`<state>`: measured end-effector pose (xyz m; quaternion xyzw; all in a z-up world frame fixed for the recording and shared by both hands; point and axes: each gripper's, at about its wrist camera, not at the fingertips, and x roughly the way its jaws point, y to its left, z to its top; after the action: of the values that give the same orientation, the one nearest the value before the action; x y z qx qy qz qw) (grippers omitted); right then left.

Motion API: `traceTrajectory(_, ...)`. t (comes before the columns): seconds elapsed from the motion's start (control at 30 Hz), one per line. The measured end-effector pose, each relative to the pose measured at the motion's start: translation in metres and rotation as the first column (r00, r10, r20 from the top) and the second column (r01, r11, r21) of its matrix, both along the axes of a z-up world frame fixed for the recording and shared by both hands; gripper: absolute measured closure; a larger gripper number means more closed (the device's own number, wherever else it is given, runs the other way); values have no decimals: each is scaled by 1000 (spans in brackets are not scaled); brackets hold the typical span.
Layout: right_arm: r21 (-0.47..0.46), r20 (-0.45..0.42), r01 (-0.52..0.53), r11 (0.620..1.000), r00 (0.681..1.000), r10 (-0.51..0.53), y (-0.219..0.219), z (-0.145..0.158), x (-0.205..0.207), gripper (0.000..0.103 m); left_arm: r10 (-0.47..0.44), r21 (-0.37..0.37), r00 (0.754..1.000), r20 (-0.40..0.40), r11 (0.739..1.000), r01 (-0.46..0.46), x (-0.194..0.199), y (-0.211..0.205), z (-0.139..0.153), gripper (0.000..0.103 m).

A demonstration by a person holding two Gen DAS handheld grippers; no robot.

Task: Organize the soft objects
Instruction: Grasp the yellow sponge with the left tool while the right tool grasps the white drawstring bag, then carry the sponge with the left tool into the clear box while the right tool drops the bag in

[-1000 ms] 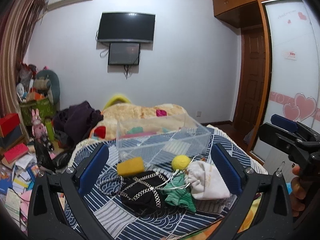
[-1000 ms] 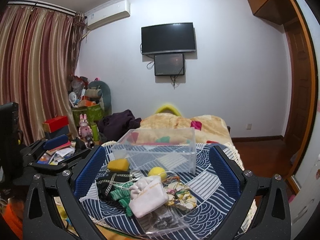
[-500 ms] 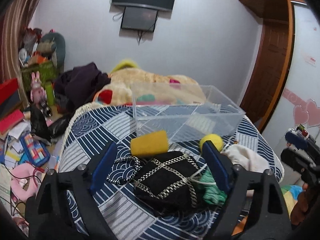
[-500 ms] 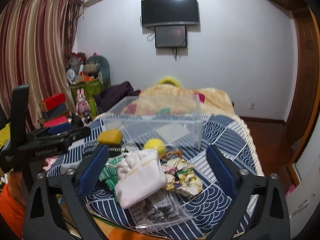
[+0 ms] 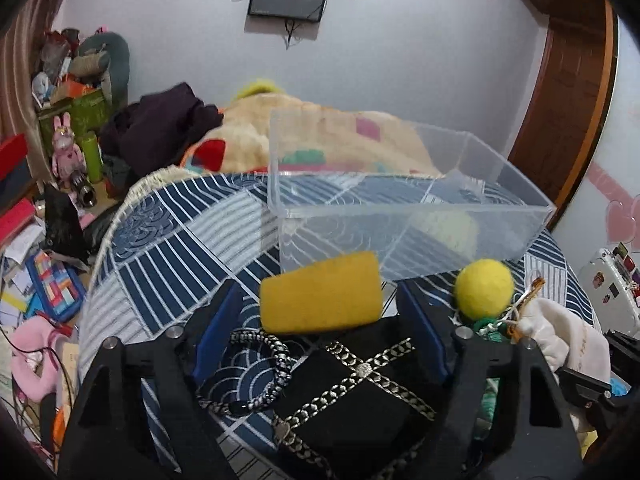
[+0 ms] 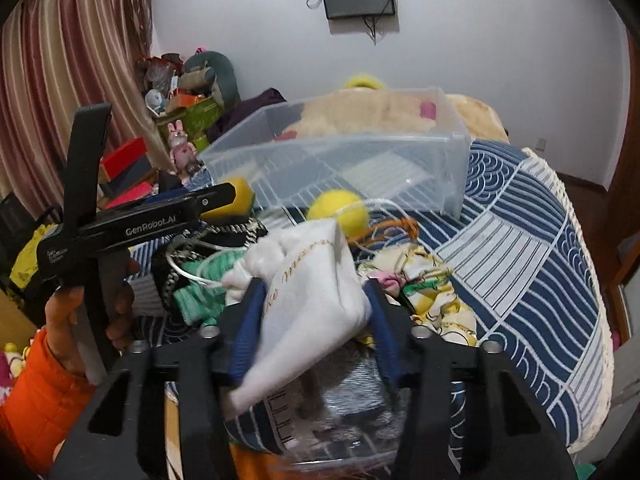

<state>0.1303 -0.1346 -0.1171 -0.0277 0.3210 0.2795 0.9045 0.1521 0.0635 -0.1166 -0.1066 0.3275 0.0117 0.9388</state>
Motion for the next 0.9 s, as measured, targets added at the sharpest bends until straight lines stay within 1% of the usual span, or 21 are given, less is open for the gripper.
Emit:
traceTrajectory(0.03,7,-1,1,1000,1000,-1,-2,1,-1,62,-4,-2,1000,-5,1000,4,1,1,-2,30)
traceTrajectory(0.07,19,1,1,1000,1000,-1,-5,2,-3,66,-7,-3,1000,-9,1000,7,2,1,-3,33)
traceTrajectory(0.1,27,6,1,1000,1000,-1,-6,4,-3,71,-10,-5,1000,-11,1000,10,3,1,-4,38)
traceTrajectory(0.3,53,52,20,998,998,-23,-15,17,-13,85,-13,-13,1000,14,1000,13,-4,3,-1,43)
traceTrajectory(0.43,87,88,26,996,996,-34,-21,30,-16,88,-9,-22,999,40,1000,9,-17,6,7,44)
traceTrajectory(0.57,108,137,42,993,989,-56,-24,46,-22,88,-8,-35,996,87,999,11,-30,8,25,44)
traceTrajectory(0.77,131,193,65,989,977,-90,-24,71,-9,88,-24,-42,987,158,999,31,-43,8,55,44)
traceTrajectory(0.9,153,230,76,985,967,-111,-26,89,-2,88,-34,-27,979,199,999,40,-48,7,74,44)
